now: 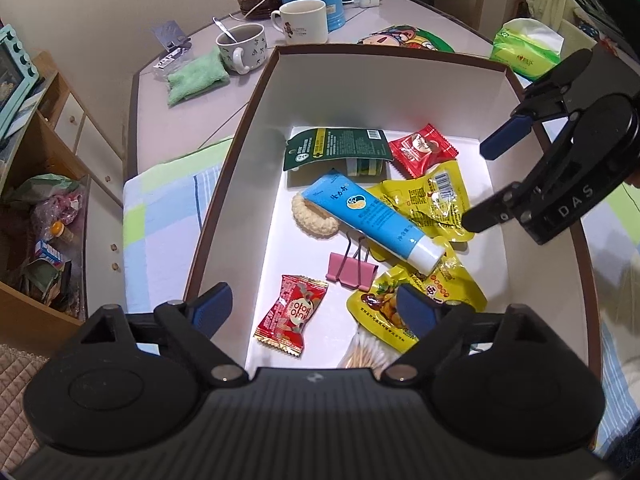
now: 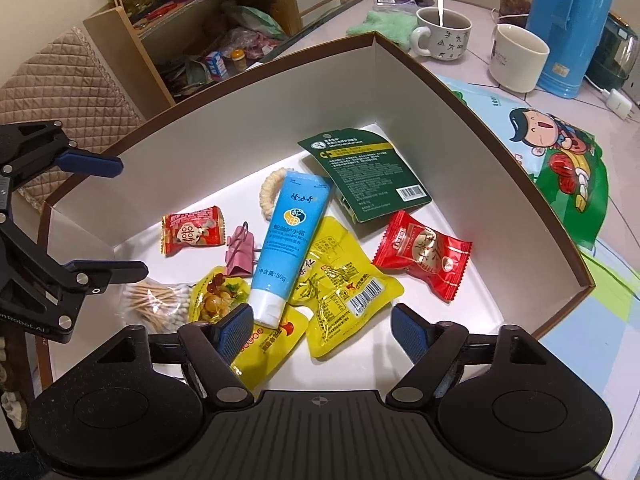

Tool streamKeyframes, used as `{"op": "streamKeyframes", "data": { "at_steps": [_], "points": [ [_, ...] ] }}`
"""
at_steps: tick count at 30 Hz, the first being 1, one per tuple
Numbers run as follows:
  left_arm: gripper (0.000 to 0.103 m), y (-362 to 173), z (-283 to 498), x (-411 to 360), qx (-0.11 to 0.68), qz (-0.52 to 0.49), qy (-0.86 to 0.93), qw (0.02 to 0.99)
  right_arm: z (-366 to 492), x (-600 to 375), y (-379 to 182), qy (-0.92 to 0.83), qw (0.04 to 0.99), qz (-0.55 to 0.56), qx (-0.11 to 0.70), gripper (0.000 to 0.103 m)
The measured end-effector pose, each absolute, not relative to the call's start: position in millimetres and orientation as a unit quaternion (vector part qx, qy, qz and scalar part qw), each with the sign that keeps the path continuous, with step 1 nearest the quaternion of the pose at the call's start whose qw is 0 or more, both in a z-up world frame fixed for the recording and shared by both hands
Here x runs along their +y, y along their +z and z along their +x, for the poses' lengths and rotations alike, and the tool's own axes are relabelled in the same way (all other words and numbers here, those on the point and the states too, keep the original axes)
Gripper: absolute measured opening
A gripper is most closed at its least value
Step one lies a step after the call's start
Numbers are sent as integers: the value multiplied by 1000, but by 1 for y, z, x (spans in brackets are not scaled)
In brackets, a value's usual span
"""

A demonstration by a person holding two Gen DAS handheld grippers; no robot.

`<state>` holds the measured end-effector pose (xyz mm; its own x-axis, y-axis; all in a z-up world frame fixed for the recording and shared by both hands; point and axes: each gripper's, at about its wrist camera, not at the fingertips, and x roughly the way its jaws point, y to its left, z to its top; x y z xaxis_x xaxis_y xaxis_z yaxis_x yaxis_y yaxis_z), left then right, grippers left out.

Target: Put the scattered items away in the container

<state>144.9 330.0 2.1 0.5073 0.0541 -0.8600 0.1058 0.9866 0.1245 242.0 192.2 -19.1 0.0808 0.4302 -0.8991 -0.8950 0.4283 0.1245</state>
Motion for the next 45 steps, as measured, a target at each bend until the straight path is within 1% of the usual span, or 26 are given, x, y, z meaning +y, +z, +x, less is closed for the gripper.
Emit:
{"op": "streamKeyframes", "data": {
  "at_steps": [1,13,23,34,39,45],
  "points": [
    [87,3,144,329,495,80,-14,865,241,191,-18,478,698,-242,476,96],
    [90,25,128,310,475,66,10,878,229,166,4,480,723,-234,438,97],
    [95,53,98,285,461,23,88,883,215,131,28,518,727,-195,405,97],
    [97,67,65,235,436,7,157,886,199,85,47,555,722,-170,375,97],
    [99,70,44,205,416,6,184,891,188,60,50,565,721,-180,360,97],
    [99,65,22,176,418,-29,210,883,178,32,50,573,716,-194,348,97]
  ]
}}
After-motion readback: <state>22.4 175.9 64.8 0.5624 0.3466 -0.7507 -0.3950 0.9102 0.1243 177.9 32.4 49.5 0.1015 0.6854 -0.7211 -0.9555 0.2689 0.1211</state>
